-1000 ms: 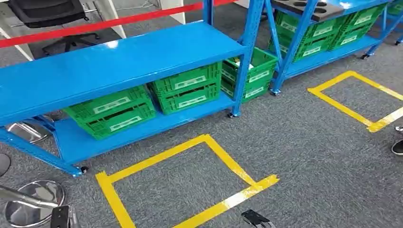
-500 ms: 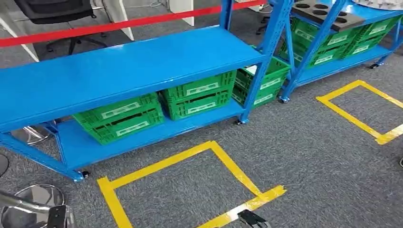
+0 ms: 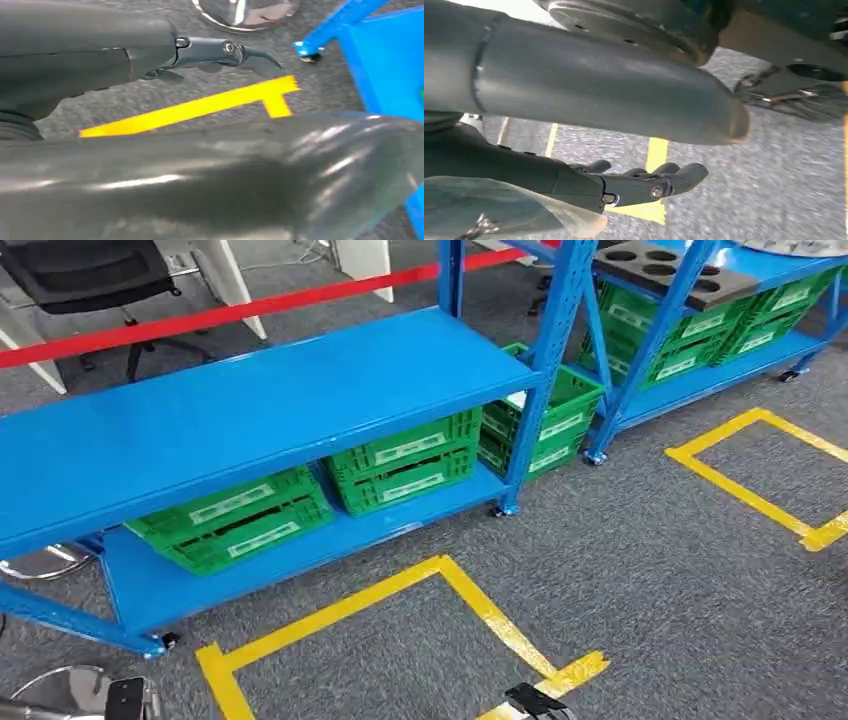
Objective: Take the parts from the cabinet and place them on the table.
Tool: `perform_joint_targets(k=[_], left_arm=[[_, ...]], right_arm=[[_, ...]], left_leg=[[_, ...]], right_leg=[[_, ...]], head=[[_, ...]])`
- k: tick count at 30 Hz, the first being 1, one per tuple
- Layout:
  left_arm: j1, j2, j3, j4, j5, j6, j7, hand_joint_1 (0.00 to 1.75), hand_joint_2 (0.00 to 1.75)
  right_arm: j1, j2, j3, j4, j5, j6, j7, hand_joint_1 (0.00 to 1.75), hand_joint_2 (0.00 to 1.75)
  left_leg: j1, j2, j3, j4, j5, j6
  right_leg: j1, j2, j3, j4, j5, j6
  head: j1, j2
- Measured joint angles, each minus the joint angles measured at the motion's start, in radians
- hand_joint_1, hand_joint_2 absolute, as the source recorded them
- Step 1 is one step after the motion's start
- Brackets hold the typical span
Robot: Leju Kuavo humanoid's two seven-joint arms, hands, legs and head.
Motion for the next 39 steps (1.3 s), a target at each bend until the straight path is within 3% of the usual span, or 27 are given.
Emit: perform_joint_targets(k=[1, 2, 3, 4, 5, 7, 8, 10, 11, 12, 14, 15, 16, 17, 18, 21, 23, 25, 27, 29, 31, 32, 33, 34, 37, 38, 39], left_arm=[[0.005, 0.0, 0.0, 0.0, 0.0, 0.0, 0.0, 0.0, 0.0], [0.008, 0.002, 0.0, 0.002, 0.0, 0.0, 0.0, 0.0, 0.0], [0.009, 0.0, 0.0, 0.002, 0.0, 0.001, 0.0, 0.0, 0.0], [0.011, 0.0, 0.002, 0.002, 0.001, 0.003, 0.0, 0.0, 0.0], [0.009, -0.001, 0.002, 0.003, 0.0, 0.003, -0.001, 0.0, 0.0], [0.003, -0.001, 0.002, 0.002, 0.0, 0.003, -0.003, 0.0, 0.0], [-0.001, 0.0, 0.002, 0.002, 0.002, 0.003, -0.003, 0.0, 0.0], [-0.003, -0.001, 0.002, 0.003, 0.003, 0.002, -0.003, 0.0, 0.0], [-0.003, -0.002, 0.002, 0.003, 0.005, 0.001, -0.003, 0.0, 0.0], [-0.003, -0.002, 0.002, 0.003, 0.005, 0.001, -0.003, 0.0, 0.0], [-0.003, -0.003, 0.002, 0.003, 0.008, 0.001, -0.003, 0.0, 0.0], [-0.003, -0.003, 0.003, 0.003, 0.01, 0.001, -0.002, 0.0, 0.0], [-0.001, -0.004, 0.003, 0.003, 0.01, 0.001, -0.002, 0.0, 0.0], [-0.001, -0.003, 0.003, 0.003, 0.011, 0.001, -0.002, 0.0, 0.0], [-0.002, -0.004, 0.003, 0.004, 0.011, 0.001, 0.0, 0.0, 0.0], [-0.009, -0.004, 0.003, 0.004, 0.011, 0.001, 0.004, 0.0, 0.0], [-0.013, -0.003, 0.003, 0.004, 0.011, 0.001, 0.006, 0.0, 0.0], [-0.014, -0.004, 0.003, 0.004, 0.011, 0.001, 0.006, 0.0, 0.0], [-0.012, -0.004, 0.003, 0.004, 0.011, 0.001, 0.008, 0.0, 0.0], [-0.012, -0.003, 0.003, 0.004, 0.011, 0.002, 0.009, 0.0, 0.0], [-0.011, -0.003, 0.003, 0.004, 0.011, 0.002, 0.01, 0.0, 0.0], [-0.005, -0.002, 0.003, 0.005, 0.011, 0.005, 0.022, 0.0, 0.0], [-0.006, -0.002, 0.003, 0.005, 0.011, 0.01, 0.04, 0.0, 0.0], [-0.005, -0.002, 0.003, 0.005, 0.011, 0.015, 0.058, 0.0, 0.0], [-0.013, -0.004, 0.005, 0.005, 0.011, 0.027, 0.073, 0.0, 0.0], [-0.014, -0.002, 0.005, 0.005, 0.011, 0.03, 0.074, 0.0, 0.0], [-0.016, -0.001, 0.005, 0.005, 0.012, 0.03, 0.074, 0.0, 0.0]], right_arm=[[0.002, 0.0, 0.0, 0.0, 0.0, 0.002, 0.0, 0.0, 0.0], [0.0, 0.0, -0.001, 0.002, 0.0, 0.004, 0.0, 0.0, 0.0], [-0.004, 0.0, -0.001, 0.002, 0.0, 0.003, 0.0, 0.0, 0.0], [-0.003, 0.0, -0.002, 0.002, 0.001, 0.004, 0.001, 0.0, 0.0], [-0.003, 0.0, -0.003, 0.002, 0.001, 0.005, 0.0, 0.0, 0.0], [-0.008, -0.001, -0.003, 0.002, 0.003, 0.006, 0.0, 0.0, 0.0], [-0.013, -0.001, -0.003, 0.002, 0.003, 0.008, 0.0, 0.0, 0.0], [-0.016, -0.001, -0.002, 0.002, 0.004, 0.009, 0.0, 0.0, 0.0], [-0.016, -0.001, -0.002, 0.002, 0.004, 0.01, 0.0, 0.0, 0.0], [-0.014, -0.001, -0.002, 0.002, 0.005, 0.011, 0.003, 0.0, 0.0], [-0.01, -0.001, -0.002, 0.002, 0.006, 0.01, 0.005, 0.0, 0.0], [-0.009, -0.003, -0.002, 0.002, 0.006, 0.009, 0.005, 0.0, 0.0], [-0.005, -0.003, -0.002, 0.003, 0.006, 0.009, 0.005, 0.0, 0.0], [-0.003, -0.003, -0.002, 0.005, 0.006, 0.009, 0.005, 0.0, 0.0], [-0.006, -0.003, -0.002, 0.005, 0.006, 0.009, 0.005, 0.0, 0.0], [-0.004, -0.004, -0.003, 0.004, 0.009, 0.009, 0.007, 0.0, 0.0], [-0.006, -0.004, -0.003, 0.004, 0.011, 0.008, 0.006, 0.0, 0.0], [-0.009, -0.004, -0.002, 0.004, 0.013, 0.008, 0.006, 0.0, 0.0], [-0.005, -0.004, -0.003, 0.004, 0.014, 0.008, 0.007, 0.0, 0.0], [-0.004, -0.004, -0.003, 0.004, 0.014, 0.008, 0.007, 0.0, 0.0], [-0.005, -0.004, -0.003, 0.004, 0.014, 0.006, 0.007, 0.0, 0.0], [-0.005, -0.003, -0.003, 0.005, 0.014, 0.004, 0.008, 0.0, 0.0], [-0.006, -0.003, -0.003, 0.005, 0.013, 0.002, 0.01, 0.0, 0.0], [-0.011, -0.003, -0.003, 0.004, 0.013, 0.0, 0.012, 0.0, 0.0], [-0.016, -0.003, -0.004, 0.003, 0.014, -0.003, 0.019, 0.0, 0.0], [-0.019, -0.003, -0.004, 0.003, 0.014, -0.005, 0.019, 0.0, 0.0], [-0.021, -0.003, -0.004, 0.003, 0.014, -0.006, 0.019, 0.0, 0.0]], left_leg=[[-0.002, 0.003, 0.001, -0.064, 0.098, 0.008], [-0.011, 0.006, -0.012, -0.044, 0.051, 0.011], [-0.015, 0.003, 0.002, -0.057, 0.044, 0.021], [-0.014, 0.001, 0.006, -0.068, 0.057, 0.03], [-0.014, 0.002, 0.016, -0.069, 0.059, 0.036], [-0.009, 0.0, 0.05, -0.081, 0.057, 0.046], [-0.009, 0.0, 0.055, -0.083, 0.052, 0.053], [-0.011, 0.0, 0.062, -0.082, 0.038, 0.058], [-0.012, -0.001, 0.069, -0.082, 0.029, 0.059], [-0.012, -0.003, 0.079, -0.082, 0.019, 0.059], [-0.011, -0.007, 0.109, -0.082, -0.004, 0.057], [-0.011, -0.007, 0.126, -0.083, -0.017, 0.054], [-0.011, -0.007, 0.137, -0.085, -0.035, 0.05], [-0.013, -0.008, 0.156, -0.083, -0.043, 0.043], [-0.013, -0.007, 0.151, -0.087, -0.049, 0.036], [-0.014, -0.006, 0.167, -0.085, -0.042, 0.021], [-0.011, -0.002, 0.126, -0.001, -0.04, 0.008], [-0.004, -0.002, 0.036, 0.133, -0.098, -0.004], [0.0, -0.002, -0.028, 0.189, -0.133, -0.009], [0.002, -0.001, -0.034, 0.124, -0.074, -0.007], [0.001, 0.0, -0.016, -0.013, 0.065, 0.001], [-0.004, 0.0, -0.021, -0.039, 0.104, 0.004], [-0.01, 0.006, -0.019, -0.04, 0.053, 0.01], [-0.012, 0.003, -0.009, -0.038, 0.086, 0.018], [-0.002, 0.002, 0.003, -0.061, 0.085, 0.033], [-0.004, 0.002, 0.008, -0.069, 0.084, 0.036], [-0.005, 0.002, 0.01, -0.072, 0.082, 0.041]], right_leg=[[0.0, -0.001, -0.003, -0.005, -0.013, 0.003], [0.003, 0.007, 0.025, 0.004, -0.023, 0.009], [0.004, 0.006, 0.016, 0.0, -0.039, 0.017], [0.005, 0.007, 0.049, 0.007, -0.035, 0.024], [0.006, 0.006, 0.05, 0.006, -0.031, 0.029], [0.004, 0.002, 0.046, 0.028, -0.055, 0.036], [0.004, 0.001, 0.014, 0.08, -0.071, 0.037], [0.004, 0.001, -0.088, 0.218, -0.12, 0.039], [0.004, 0.001, -0.137, 0.266, -0.144, 0.041], [0.004, 0.001, -0.168, 0.276, -0.146, 0.04], [0.004, 0.001, -0.18, 0.203, -0.084, 0.039], [0.004, 0.0, -0.174, 0.135, -0.021, 0.039], [0.005, -0.003, -0.17, 0.068, 0.084, 0.034], [0.009, -0.006, -0.183, 0.082, 0.067, 0.029], [0.013, -0.003, -0.161, 0.069, 0.075, 0.016], [0.007, -0.002, -0.143, 0.048, 0.07, -0.001], [0.004, -0.004, -0.111, 0.027, 0.062, -0.012], [0.003, -0.004, -0.086, 0.016, 0.049, -0.015], [0.002, -0.003, -0.062, 0.015, 0.03, -0.013], [0.001, -0.001, -0.029, 0.015, 0.007, -0.009], [0.0, 0.0, 0.01, 0.015, -0.015, -0.001], [0.002, -0.001, 0.025, 0.018, -0.027, 0.003], [0.004, 0.005, 0.022, 0.018, -0.036, 0.011], [0.004, 0.004, 0.016, 0.019, -0.048, 0.018], [0.002, 0.0, 0.03, 0.006, -0.063, 0.034], [0.004, -0.002, 0.015, 0.036, -0.079, 0.037], [0.005, -0.002, -0.029, 0.107, -0.113, 0.037]], head=[[0.0, 0.0], [0.005, -0.001], [0.002, -0.001], [0.003, 0.0], [0.006, -0.001], [0.01, 0.0], [0.013, 0.0], [0.014, 0.0], [0.015, 0.0], [0.015, 0.0], [0.015, 0.0], [0.016, 0.0], [0.018, 0.0], [0.014, -0.001], [0.02, -0.002], [0.02, -0.001], [0.014, -0.001], [0.013, -0.001], [0.012, -0.001], [0.012, -0.001], [0.012, -0.001], [0.012, -0.001], [0.012, -0.002], [0.014, -0.001], [0.013, -0.001], [0.018, 0.0], [0.023, 0.0]])
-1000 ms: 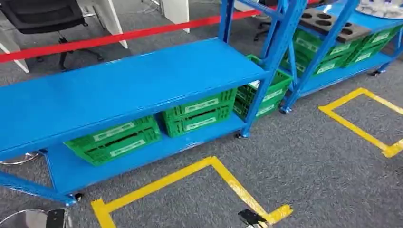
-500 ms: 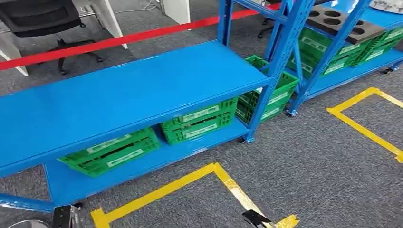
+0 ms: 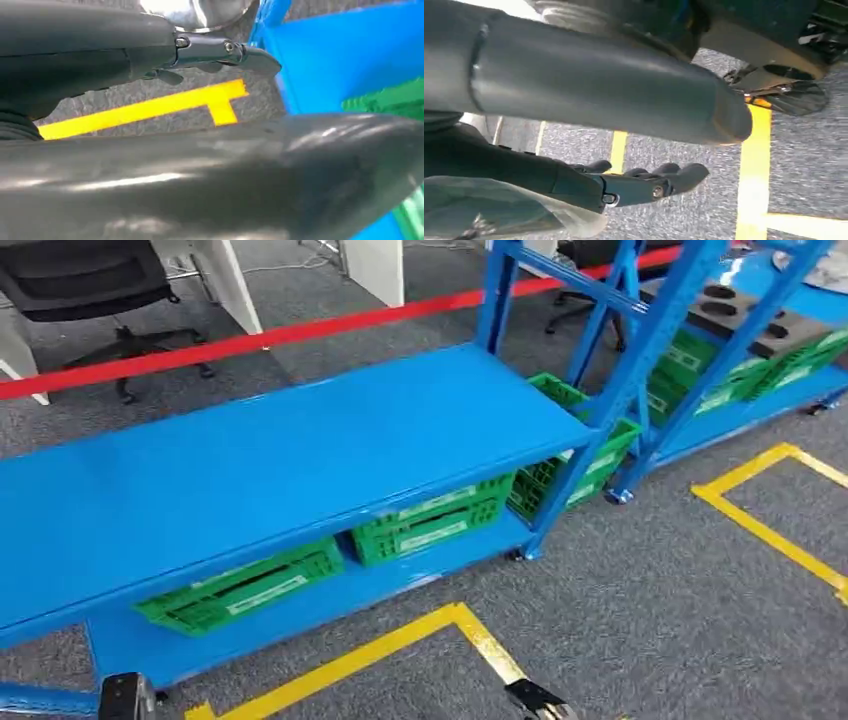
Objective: Take the parts from the cabinet and place them on the table.
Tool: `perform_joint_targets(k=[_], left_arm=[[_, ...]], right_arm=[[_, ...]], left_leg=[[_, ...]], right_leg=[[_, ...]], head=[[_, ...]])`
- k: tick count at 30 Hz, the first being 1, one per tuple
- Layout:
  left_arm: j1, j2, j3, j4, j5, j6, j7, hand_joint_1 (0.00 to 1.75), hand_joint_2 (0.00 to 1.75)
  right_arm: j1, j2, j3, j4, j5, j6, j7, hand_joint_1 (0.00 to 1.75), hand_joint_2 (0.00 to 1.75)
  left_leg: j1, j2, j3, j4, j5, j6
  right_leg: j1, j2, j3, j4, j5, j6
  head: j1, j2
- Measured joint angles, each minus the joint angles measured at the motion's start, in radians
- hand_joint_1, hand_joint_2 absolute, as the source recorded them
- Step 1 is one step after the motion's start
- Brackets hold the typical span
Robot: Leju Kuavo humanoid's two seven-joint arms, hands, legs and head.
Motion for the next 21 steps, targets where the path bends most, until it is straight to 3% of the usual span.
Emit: perform_joint_targets(k=[2, 3, 4, 5, 7, 8, 9, 11, 12, 13, 14, 17, 18, 19, 21], left_arm=[[0.0, 0.0, 0.0, 0.0, 0.0, -0.001, 0.0, 0.0, 0.0], [0.0, -0.001, 0.0, 0.0, 0.0, -0.001, -0.001, 0.0, 0.0], [0.0, -0.001, 0.0, 0.0, 0.0, -0.001, -0.002, 0.0, 0.0], [0.001, -0.001, 0.0, 0.0, 0.0, -0.001, -0.002, 0.0, 0.0], [0.0, -0.001, 0.001, 0.0, 0.0, 0.0, -0.002, 0.0, 0.0], [0.003, -0.003, 0.001, 0.0, 0.0, 0.0, -0.002, 0.0, 0.0], [0.0, -0.003, 0.001, 0.0, 0.0, 0.0, -0.002, 0.0, 0.0], [0.005, -0.005, 0.001, 0.0, 0.0, 0.0, 0.0, 0.0, 0.0], [0.004, -0.005, 0.001, 0.0, 0.0, 0.0, 0.0, 0.0, 0.0], [0.002, -0.003, 0.001, 0.0, 0.0, 0.001, 0.0, 0.0, 0.0], [0.002, -0.002, 0.001, 0.0, 0.0, 0.002, 0.002, 0.0, 0.0], [-0.001, 0.0, 0.001, 0.0, 0.0, 0.003, 0.013, 0.0, 0.0], [0.0, 0.0, 0.001, 0.0, 0.0, 0.003, 0.014, 0.0, 0.0], [0.001, 0.001, 0.001, 0.0, 0.0, 0.003, 0.016, 0.0, 0.0], [-0.001, 0.002, 0.001, 0.0, 0.0, 0.002, 0.019, 0.0, 0.0]], right_arm=[[0.001, 0.0, 0.0, 0.0, 0.0, -0.001, 0.002, 0.0, 0.0], [0.003, 0.0, 0.0, 0.0, 0.0, -0.001, 0.005, 0.0, 0.0], [0.004, 0.0, 0.0, 0.0, 0.0, -0.001, 0.005, 0.0, 0.0], [0.004, 0.0, 0.0, 0.0, 0.0, -0.001, 0.005, 0.0, 0.0], [0.004, 0.0, 0.0, 0.0, 0.0, -0.002, 0.004, 0.0, 0.0], [0.005, -0.001, 0.0, 0.0, 0.0, -0.002, 0.004, 0.0, 0.0], [0.007, -0.003, 0.0, 0.001, 0.0, -0.002, 0.004, 0.0, 0.0], [0.006, -0.003, -0.001, 0.0, -0.001, -0.002, 0.005, 0.0, 0.0], [0.009, -0.003, -0.001, 0.0, 0.0, -0.002, 0.006, 0.0, 0.0], [0.009, -0.002, -0.003, 0.0, 0.0, -0.002, 0.006, 0.0, 0.0], [0.008, -0.003, -0.005, 0.0, 0.0, -0.003, 0.006, 0.0, 0.0], [0.003, -0.002, -0.006, 0.0, -0.011, 0.005, 0.016, 0.0, 0.0], [0.004, -0.002, -0.006, 0.0, -0.009, 0.01, 0.021, 0.0, 0.0], [0.005, -0.002, -0.006, 0.0, -0.007, 0.012, 0.022, 0.0, 0.0], [0.005, -0.002, -0.007, 0.0, 0.0, 0.015, 0.023, 0.0, 0.0]], left_leg=[[-0.004, 0.0, 0.002, 0.0, -0.008, 0.01], [-0.007, -0.001, 0.005, 0.0, -0.013, 0.012], [-0.009, -0.004, 0.011, 0.0, -0.019, 0.012], [-0.011, -0.007, 0.021, 0.0, -0.026, 0.012], [-0.015, -0.009, 0.044, 0.0, -0.041, 0.011], [-0.013, -0.008, 0.043, -0.003, -0.046, 0.009], [-0.017, -0.011, 0.043, 0.004, -0.048, 0.004], [-0.011, -0.01, 0.039, -0.004, -0.043, -0.005], [-0.012, -0.01, 0.042, -0.01, -0.042, -0.009], [-0.014, -0.009, 0.04, -0.008, -0.052, -0.014], [-0.017, -0.007, 0.037, 0.009, -0.065, -0.022], [-0.002, -0.006, -0.052, 0.201, -0.147, -0.041], [0.003, -0.006, -0.083, 0.255, -0.155, -0.047], [0.007, -0.005, -0.09, 0.257, -0.134, -0.052], [0.014, 0.004, -0.051, 0.151, -0.044, -0.058]], right_leg=[[0.0, 0.0, -0.102, 0.155, -0.05, 0.003], [0.0, 0.0, -0.141, 0.197, -0.046, 0.001], [0.0, 0.0, -0.158, 0.191, -0.013, -0.001], [0.001, 0.0, -0.153, 0.143, 0.043, -0.005], [0.006, 0.0, -0.107, -0.023, 0.17, -0.02], [0.009, 0.0, -0.101, -0.033, 0.161, -0.031], [0.013, 0.001, -0.087, -0.05, 0.173, -0.033], [0.018, 0.002, -0.082, -0.063, 0.163, -0.037], [0.016, 0.003, -0.078, -0.075, 0.163, -0.038], [-0.001, -0.001, -0.064, -0.097, 0.169, -0.044], [0.001, -0.002, -0.055, -0.109, 0.171, -0.047], [-0.001, -0.005, -0.041, -0.112, 0.167, -0.051], [-0.002, -0.012, -0.037, -0.112, 0.164, -0.051], [-0.003, -0.016, -0.032, -0.112, 0.161, -0.051], [-0.007, -0.025, -0.019, -0.112, 0.152, -0.045]], head=[[0.0, 0.0], [0.001, 0.0], [0.0, 0.0], [0.001, 0.0], [0.001, 0.0], [-0.003, 0.0], [-0.005, 0.0], [0.0, 0.0], [0.001, 0.0], [0.003, 0.0], [0.0, 0.0], [-0.003, 0.0], [-0.003, 0.0], [-0.004, 0.0], [-0.003, 0.0]])
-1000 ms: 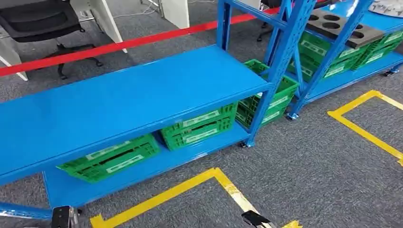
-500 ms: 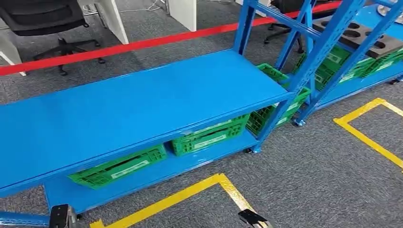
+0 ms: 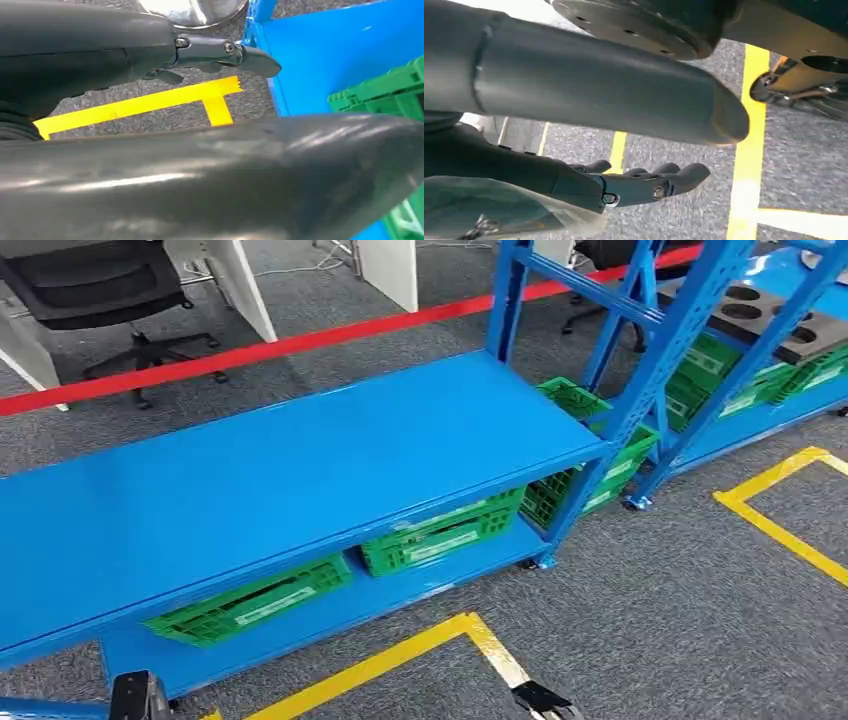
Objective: Take the parts from the cabinet and place them on the table.
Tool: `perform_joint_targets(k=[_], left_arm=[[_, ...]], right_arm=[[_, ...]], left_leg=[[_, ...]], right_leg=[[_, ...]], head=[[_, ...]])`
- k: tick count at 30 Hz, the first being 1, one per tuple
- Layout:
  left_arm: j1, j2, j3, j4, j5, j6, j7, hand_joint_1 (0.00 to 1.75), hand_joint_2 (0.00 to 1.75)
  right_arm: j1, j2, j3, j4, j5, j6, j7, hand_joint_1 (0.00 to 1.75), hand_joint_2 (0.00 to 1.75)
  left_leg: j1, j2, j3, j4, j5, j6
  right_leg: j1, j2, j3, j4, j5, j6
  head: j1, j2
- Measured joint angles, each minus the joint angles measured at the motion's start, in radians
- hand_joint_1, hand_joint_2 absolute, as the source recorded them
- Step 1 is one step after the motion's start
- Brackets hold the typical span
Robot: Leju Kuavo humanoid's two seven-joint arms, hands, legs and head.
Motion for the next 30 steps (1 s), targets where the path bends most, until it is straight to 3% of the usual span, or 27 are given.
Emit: perform_joint_targets(k=[1, 2, 3, 4, 7, 9, 11, 12, 13, 14, 16, 17, 18, 20, 21, 22, 23, 24, 25, 27, 30], left_arm=[[-0.001, 0.0, 0.0, 0.0, 0.0, -0.002, 0.003, 0.0, 0.0], [-0.003, 0.0, 0.0, 0.0, 0.0, -0.002, 0.005, 0.0, 0.0], [-0.008, -0.002, 0.0, 0.0, 0.0, -0.003, 0.007, 0.0, 0.0], [-0.013, -0.003, 0.0, 0.0, 0.0, -0.004, 0.007, 0.0, 0.0], [-0.005, -0.002, 0.001, 0.0, 0.0, -0.005, 0.006, 0.0, 0.0], [-0.008, -0.001, 0.003, 0.0, 0.0, -0.005, 0.006, 0.0, 0.0], [-0.009, -0.002, 0.004, 0.0, 0.0, -0.009, 0.009, 0.0, 0.0], [-0.007, -0.002, 0.004, 0.0, 0.0, -0.008, 0.009, 0.0, 0.0], [-0.006, -0.002, 0.004, 0.0, 0.0, -0.008, 0.01, 0.0, 0.0], [-0.006, -0.002, 0.005, 0.0, -0.001, -0.008, 0.01, 0.0, 0.0], [-0.007, -0.002, 0.005, 0.0, -0.003, -0.008, 0.01, 0.0, 0.0], [-0.007, -0.003, 0.005, 0.0, -0.003, -0.008, 0.01, 0.0, 0.0], [-0.009, -0.004, 0.006, 0.0, -0.003, -0.009, 0.01, 0.0, 0.0], [-0.009, -0.004, 0.006, 0.0, -0.005, -0.01, 0.01, 0.0, 0.0], [-0.006, -0.005, 0.006, 0.0, -0.006, -0.011, 0.01, 0.0, 0.0], [-0.004, -0.004, 0.006, 0.0, -0.008, -0.011, 0.011, 0.0, 0.0], [-0.002, 0.001, 0.007, 0.0, -0.008, -0.011, 0.011, 0.0, 0.0], [-0.005, 0.0, 0.007, 0.0, -0.01, -0.011, 0.011, 0.0, 0.0], [-0.009, 0.0, 0.008, 0.0, -0.012, -0.011, 0.01, 0.0, 0.0], [-0.012, -0.003, 0.007, 0.0, -0.012, -0.011, 0.01, 0.0, 0.0], [-0.01, -0.003, 0.007, 0.0, -0.012, -0.011, 0.011, 0.0, 0.0]], right_arm=[[-0.001, 0.0, 0.0, 0.0, 0.004, 0.002, 0.001, 0.0, 0.0], [0.0, 0.0, 0.0, 0.0, 0.005, 0.002, 0.002, 0.0, 0.0], [0.0, 0.0, 0.0, 0.0, 0.007, 0.002, 0.003, 0.0, 0.0], [0.0, 0.0, 0.0, 0.0, 0.007, 0.002, 0.004, 0.0, 0.0], [-0.004, 0.0, 0.0, 0.0, 0.008, 0.003, 0.006, 0.0, 0.0], [-0.005, 0.0, 0.0, 0.0, 0.008, 0.005, 0.006, 0.0, 0.0], [-0.004, 0.0, 0.0, 0.0, 0.008, 0.007, 0.008, 0.0, 0.0], [-0.004, 0.0, 0.0, 0.0, 0.008, 0.01, 0.009, 0.0, 0.0], [-0.002, 0.0, 0.0, 0.0, 0.008, 0.015, 0.011, 0.0, 0.0], [-0.002, 0.0, 0.0, 0.0, 0.008, 0.018, 0.014, 0.0, 0.0], [-0.003, 0.0, 0.0, 0.0, 0.008, 0.019, 0.016, 0.0, 0.0], [-0.003, 0.0, 0.0, 0.0, 0.008, 0.019, 0.016, 0.0, 0.0], [-0.002, 0.0, 0.0, 0.0, 0.008, 0.019, 0.017, 0.0, 0.0], [-0.002, 0.0, 0.0, 0.0, 0.008, 0.02, 0.018, 0.0, 0.0], [-0.002, 0.0, 0.0, 0.0, 0.009, 0.021, 0.021, 0.0, 0.0], [-0.002, 0.0, 0.0, 0.0, 0.011, 0.021, 0.021, 0.0, 0.0], [-0.003, 0.0, -0.002, 0.0, 0.013, 0.019, 0.022, 0.0, 0.0], [-0.003, 0.0, -0.002, -0.001, 0.014, 0.019, 0.022, 0.0, 0.0], [-0.002, 0.0, -0.002, 0.0, 0.014, 0.02, 0.023, 0.0, 0.0], [0.0, 0.0, -0.002, 0.0, 0.018, 0.021, 0.025, 0.0, 0.0], [0.0, 0.0, -0.002, 0.0, 0.018, 0.021, 0.026, 0.0, 0.0]], left_leg=[[0.001, 0.015, 0.04, -0.091, 0.052, -0.002], [-0.003, 0.057, 0.066, -0.142, 0.057, -0.004], [-0.017, 0.065, 0.069, -0.16, 0.053, 0.002], [-0.014, 0.061, 0.067, -0.166, 0.043, 0.018], [-0.014, 0.029, 0.066, -0.173, 0.048, 0.037], [-0.011, 0.014, 0.066, -0.176, 0.051, 0.052], [-0.013, -0.005, 0.064, -0.176, 0.051, 0.059], [-0.014, -0.015, 0.064, -0.175, 0.051, 0.059], [-0.015, -0.025, 0.064, -0.175, 0.051, 0.059], [-0.015, -0.037, 0.065, -0.175, 0.051, 0.059], [-0.015, -0.066, 0.069, -0.174, 0.051, 0.058], [-0.014, -0.076, 0.069, -0.173, 0.051, 0.057], [-0.02, -0.085, 0.063, -0.167, 0.051, 0.051], [-0.012, -0.108, 0.052, -0.169, 0.058, 0.035], [-0.009, -0.117, 0.051, -0.175, 0.063, 0.027], [-0.014, -0.13, 0.049, -0.175, 0.068, 0.02], [-0.015, -0.094, 0.045, -0.164, 0.056, 0.018], [-0.017, -0.048, 0.032, -0.133, 0.032, 0.01], [-0.014, -0.025, 0.003, -0.067, -0.006, 0.002], [-0.009, -0.012, -0.066, 0.085, -0.071, -0.007], [-0.007, -0.011, -0.081, 0.12, -0.076, -0.01]], right_leg=[[-0.003, -0.006, 0.01, 0.0, -0.005, 0.005], [0.0, -0.012, 0.013, -0.001, -0.011, 0.013], [0.006, -0.019, 0.015, 0.004, -0.017, 0.022], [0.008, -0.029, 0.012, 0.004, -0.017, 0.028], [0.006, -0.057, 0.019, -0.001, -0.026, 0.044], [0.002, -0.005, -0.012, 0.063, -0.072, 0.047], [0.003, 0.015, -0.097, 0.233, -0.145, 0.046], [0.004, 0.018, -0.136, 0.303, -0.164, 0.045], [0.004, 0.019, -0.154, 0.324, -0.154, 0.044], [0.004, 0.019, -0.15, 0.302, -0.125, 0.041], [0.004, 0.035, -0.083, 0.141, -0.021, 0.032], [0.003, 0.074, -0.05, 0.061, 0.015, 0.027], [-0.001, 0.12, -0.042, 0.036, 0.005, 0.021], [0.001, 0.106, -0.027, 0.021, 0.002, 0.022], [0.003, 0.098, -0.028, 0.022, 0.003, 0.019], [-0.004, 0.085, -0.025, 0.014, 0.01, 0.012], [-0.008, 0.069, -0.02, 0.008, 0.014, 0.008], [-0.008, 0.058, -0.018, 0.006, 0.013, 0.002], [-0.006, 0.041, -0.016, 0.006, 0.012, -0.001], [-0.004, 0.007, -0.015, 0.007, 0.008, -0.004], [-0.003, -0.006, -0.015, 0.007, 0.007, -0.004]], head=[[0.0, 0.0], [0.0, 0.0], [-0.008, 0.0], [-0.005, 0.0], [0.002, 0.0], [0.006, 0.0], [0.011, 0.0], [0.01, 0.0], [0.01, 0.0], [0.01, 0.0], [0.011, 0.0], [0.011, 0.0], [0.009, 0.0], [0.01, 0.0], [0.011, 0.0], [0.01, 0.0], [0.011, 0.0], [0.001, 0.0], [-0.002, 0.0], [-0.001, 0.0], [-0.001, 0.0]])
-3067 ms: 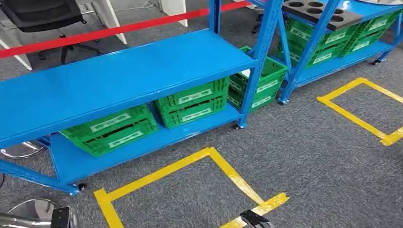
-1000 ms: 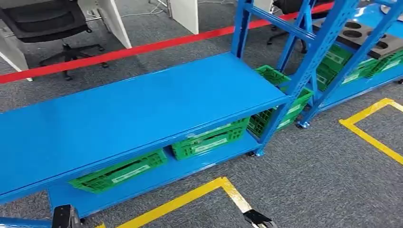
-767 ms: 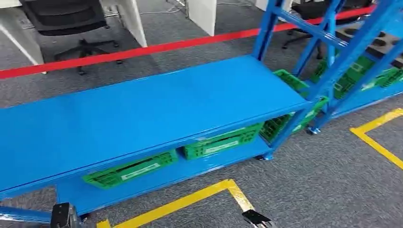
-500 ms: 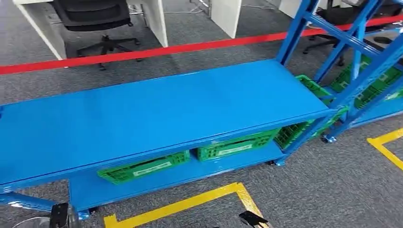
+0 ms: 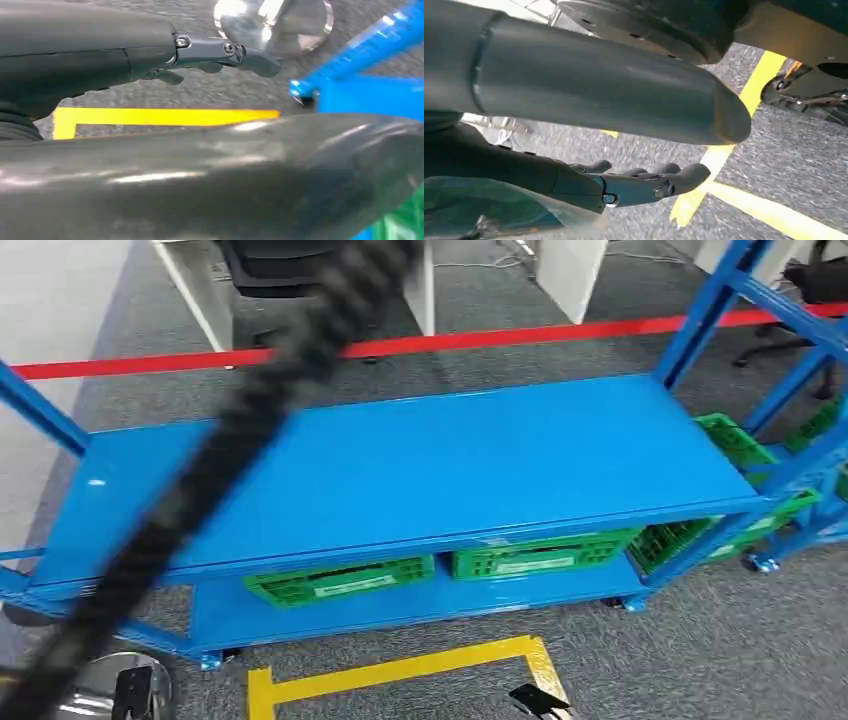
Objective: Take the parts from the cabinet and place them on the table.
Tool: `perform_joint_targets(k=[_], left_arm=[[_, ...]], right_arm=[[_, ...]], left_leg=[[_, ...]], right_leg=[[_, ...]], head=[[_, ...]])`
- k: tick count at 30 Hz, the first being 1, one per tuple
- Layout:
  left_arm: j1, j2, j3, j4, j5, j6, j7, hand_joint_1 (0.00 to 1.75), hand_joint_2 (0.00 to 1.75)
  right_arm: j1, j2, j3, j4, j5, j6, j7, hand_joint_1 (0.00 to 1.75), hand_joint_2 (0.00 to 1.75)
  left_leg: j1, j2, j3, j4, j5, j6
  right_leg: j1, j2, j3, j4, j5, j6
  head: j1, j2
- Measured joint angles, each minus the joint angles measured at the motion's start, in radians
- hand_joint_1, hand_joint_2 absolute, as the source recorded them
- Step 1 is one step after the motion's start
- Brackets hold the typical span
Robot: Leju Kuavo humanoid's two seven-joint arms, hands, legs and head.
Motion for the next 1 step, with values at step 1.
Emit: perform_joint_targets(k=[1], left_arm=[[0.004, 0.002, 0.002, 0.0, 0.0, 0.0, 0.0, 0.0, 0.0]], right_arm=[[-0.002, 0.0, 0.0, 0.0, 0.001, -0.002, 0.0, 0.0, 0.0]], left_leg=[[0.0, 0.003, 0.04, -0.07, 0.058, 0.001]], right_leg=[[0.001, -0.027, 0.004, 0.0, -0.003, 0.003]], head=[[-0.001, 0.0]])
